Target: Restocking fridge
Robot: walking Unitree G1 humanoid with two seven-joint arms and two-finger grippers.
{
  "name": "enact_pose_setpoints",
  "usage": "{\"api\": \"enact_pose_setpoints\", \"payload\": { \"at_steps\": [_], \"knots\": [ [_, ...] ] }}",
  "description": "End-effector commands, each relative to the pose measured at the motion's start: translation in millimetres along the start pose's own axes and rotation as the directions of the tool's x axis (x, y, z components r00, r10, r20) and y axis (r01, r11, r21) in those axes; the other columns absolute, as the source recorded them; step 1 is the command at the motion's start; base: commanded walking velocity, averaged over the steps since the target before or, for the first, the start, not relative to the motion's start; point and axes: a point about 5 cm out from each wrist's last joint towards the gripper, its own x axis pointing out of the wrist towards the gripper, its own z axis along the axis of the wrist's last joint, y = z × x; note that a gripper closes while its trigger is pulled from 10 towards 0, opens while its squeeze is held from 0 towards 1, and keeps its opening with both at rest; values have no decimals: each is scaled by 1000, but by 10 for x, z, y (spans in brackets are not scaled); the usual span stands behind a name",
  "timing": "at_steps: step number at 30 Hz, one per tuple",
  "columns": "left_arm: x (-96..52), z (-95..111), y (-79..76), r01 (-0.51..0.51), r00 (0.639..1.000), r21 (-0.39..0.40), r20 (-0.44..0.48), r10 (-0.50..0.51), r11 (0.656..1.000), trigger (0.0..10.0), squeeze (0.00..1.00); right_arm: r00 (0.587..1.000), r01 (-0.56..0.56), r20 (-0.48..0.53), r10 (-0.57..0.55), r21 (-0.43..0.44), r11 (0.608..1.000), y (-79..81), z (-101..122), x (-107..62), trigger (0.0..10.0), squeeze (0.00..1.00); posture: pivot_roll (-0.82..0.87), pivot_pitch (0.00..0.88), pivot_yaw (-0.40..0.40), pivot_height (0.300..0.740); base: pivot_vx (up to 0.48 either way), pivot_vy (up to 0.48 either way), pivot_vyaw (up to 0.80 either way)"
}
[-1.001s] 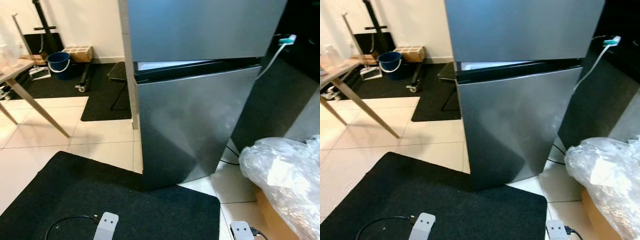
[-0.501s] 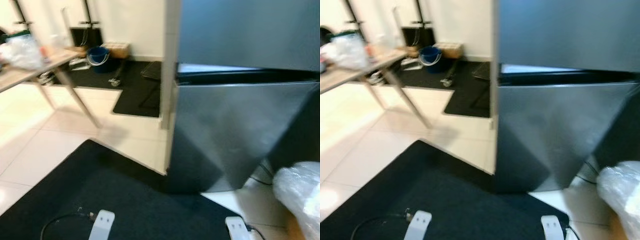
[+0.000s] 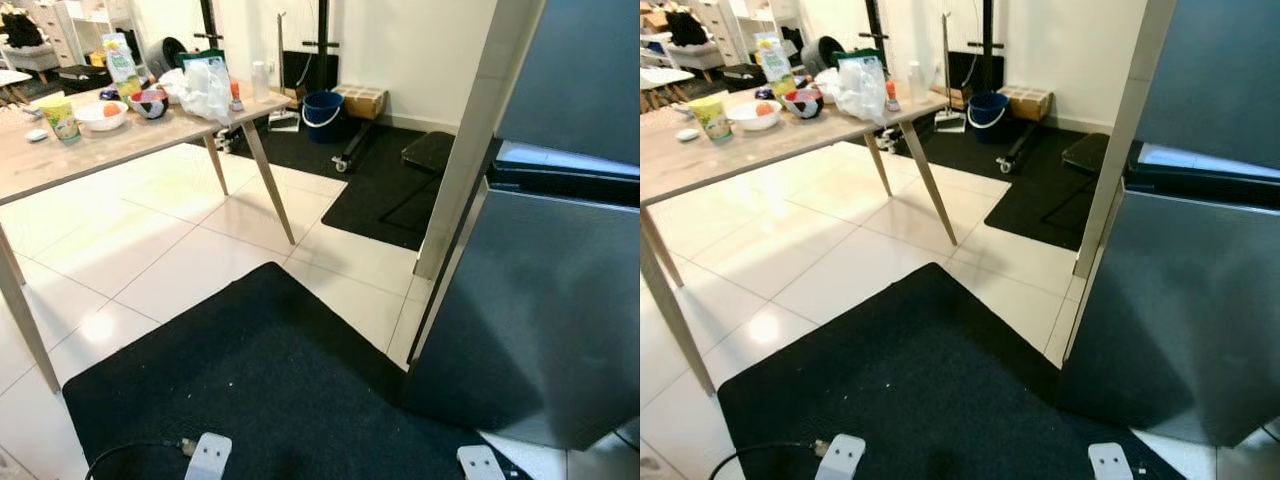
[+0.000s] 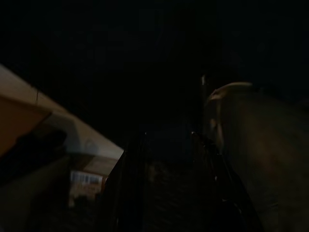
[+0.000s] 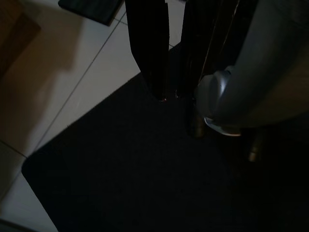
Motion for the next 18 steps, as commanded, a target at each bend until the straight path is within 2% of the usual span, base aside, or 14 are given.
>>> {"api": "enact_pose_setpoints", "payload": {
  "at_steps": [1, 3, 18],
  "knots": [
    [6, 40, -11, 8, 1000, 32, 10, -8, 999, 10000, 0, 1000, 9, -8, -9, -8, 1000, -17, -18, -3, 10000, 0, -20, 0, -5, 740, 0, 0, 0],
    [7, 45, -15, 11, 1000, 32, 11, -12, 999, 10000, 0, 1000, 11, -7, -11, -9, 1000, -21, -15, -4, 10000, 0, -20, 0, -5, 740, 0, 0, 0],
    [7, 32, -36, 22, 1000, 44, 8, -22, 999, 10000, 0, 1000, 16, -2, -16, -8, 1000, -40, -4, -5, 10000, 0, -20, 0, -8, 740, 290, 0, 0]
  ]
}}
